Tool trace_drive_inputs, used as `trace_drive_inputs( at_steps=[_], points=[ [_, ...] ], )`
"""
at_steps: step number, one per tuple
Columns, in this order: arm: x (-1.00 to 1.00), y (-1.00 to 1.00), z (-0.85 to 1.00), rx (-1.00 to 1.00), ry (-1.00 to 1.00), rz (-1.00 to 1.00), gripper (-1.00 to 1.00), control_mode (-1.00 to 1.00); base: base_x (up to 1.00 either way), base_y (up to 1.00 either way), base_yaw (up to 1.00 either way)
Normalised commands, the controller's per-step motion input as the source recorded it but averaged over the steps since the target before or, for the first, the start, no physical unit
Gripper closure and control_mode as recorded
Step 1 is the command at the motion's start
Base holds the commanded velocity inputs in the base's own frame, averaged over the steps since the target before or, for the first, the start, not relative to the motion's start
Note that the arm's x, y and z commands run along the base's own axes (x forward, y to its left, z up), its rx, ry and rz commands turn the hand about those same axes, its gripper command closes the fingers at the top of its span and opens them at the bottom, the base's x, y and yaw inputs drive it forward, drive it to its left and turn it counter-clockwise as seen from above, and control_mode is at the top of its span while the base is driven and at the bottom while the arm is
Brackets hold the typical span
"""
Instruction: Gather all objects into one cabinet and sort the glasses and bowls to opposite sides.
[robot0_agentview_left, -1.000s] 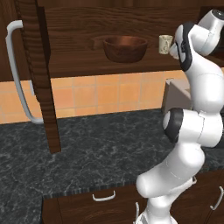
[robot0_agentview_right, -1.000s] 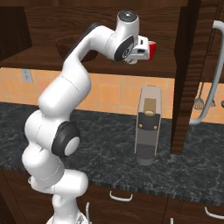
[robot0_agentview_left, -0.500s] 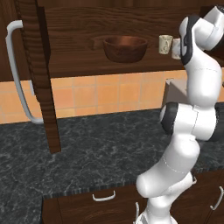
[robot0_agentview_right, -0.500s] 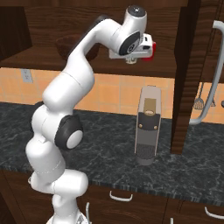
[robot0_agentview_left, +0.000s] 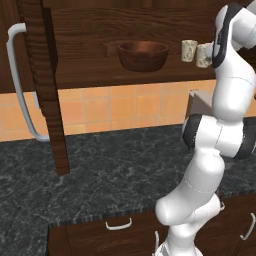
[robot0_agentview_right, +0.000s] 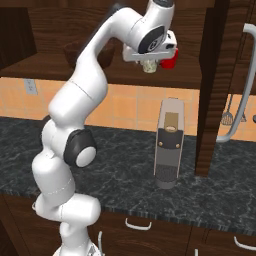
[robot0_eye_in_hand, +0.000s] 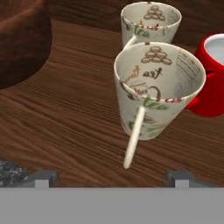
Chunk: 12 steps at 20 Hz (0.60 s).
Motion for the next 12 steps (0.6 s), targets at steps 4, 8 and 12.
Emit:
trace_drive_inputs(
  at_steps=[4, 8, 12],
  points=[
    [-1.0, 0.09, 0.0, 0.0, 0.07, 0.1, -1.0, -1.0, 0.0, 0.0, 0.0],
    [-0.99, 0.7, -0.01, 0.0, 0.06, 0.01, -1.0, -1.0, 0.0, 0.0, 0.0],
    [-1.0, 1.0, -0.22, 0.0, 0.0, 0.0, -1.0, -1.0, 0.0, 0.0, 0.0]
  ],
)
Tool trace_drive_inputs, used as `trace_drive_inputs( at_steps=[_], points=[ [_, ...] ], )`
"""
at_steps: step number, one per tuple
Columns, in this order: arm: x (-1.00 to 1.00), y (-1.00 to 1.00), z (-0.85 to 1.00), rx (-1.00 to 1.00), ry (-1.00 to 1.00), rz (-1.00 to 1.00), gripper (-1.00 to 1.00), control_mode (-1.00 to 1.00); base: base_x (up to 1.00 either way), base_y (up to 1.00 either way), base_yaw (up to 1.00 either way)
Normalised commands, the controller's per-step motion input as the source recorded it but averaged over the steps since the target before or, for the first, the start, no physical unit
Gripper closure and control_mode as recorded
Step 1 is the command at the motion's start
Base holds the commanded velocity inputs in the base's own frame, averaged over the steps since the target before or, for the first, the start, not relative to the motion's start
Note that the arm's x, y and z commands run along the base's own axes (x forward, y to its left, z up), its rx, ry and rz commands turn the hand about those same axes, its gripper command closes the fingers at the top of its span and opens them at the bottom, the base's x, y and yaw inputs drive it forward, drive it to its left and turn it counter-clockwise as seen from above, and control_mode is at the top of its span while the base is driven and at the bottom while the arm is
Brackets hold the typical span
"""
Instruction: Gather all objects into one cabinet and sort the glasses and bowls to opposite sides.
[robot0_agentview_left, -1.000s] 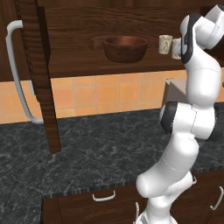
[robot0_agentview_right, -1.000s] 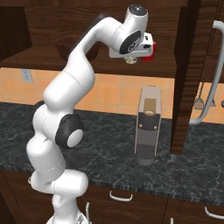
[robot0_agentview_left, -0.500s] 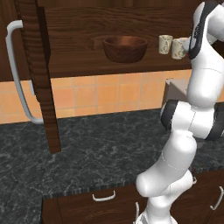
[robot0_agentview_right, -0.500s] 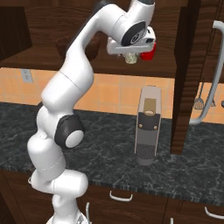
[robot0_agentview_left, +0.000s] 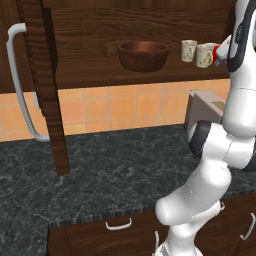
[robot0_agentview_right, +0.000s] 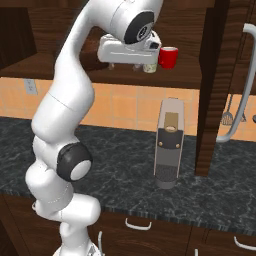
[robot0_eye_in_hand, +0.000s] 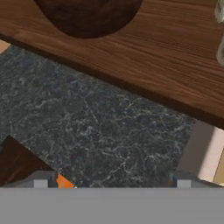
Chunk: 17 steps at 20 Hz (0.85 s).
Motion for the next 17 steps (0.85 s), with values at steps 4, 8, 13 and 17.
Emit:
trace_drive_inputs(
  at_steps=[4, 8, 13, 17],
  points=[
    [-0.99, 1.0, -0.65, -0.08, -0.1, 0.0, -1.0, -1.0, 0.0, 0.0, 0.0],
    [-0.34, 1.0, -0.92, -0.19, -0.2, 0.0, -1.0, -1.0, 0.0, 0.0, 0.0],
    [-0.43, 0.52, -0.14, -0.08, -0.23, 0.0, -1.0, -1.0, 0.0, 0.0, 0.0],
    [0.17, 0.04, 0.73, 0.0, 0.05, -0.15, -1.0, -1.0, 0.0, 0.0, 0.0]
  ],
)
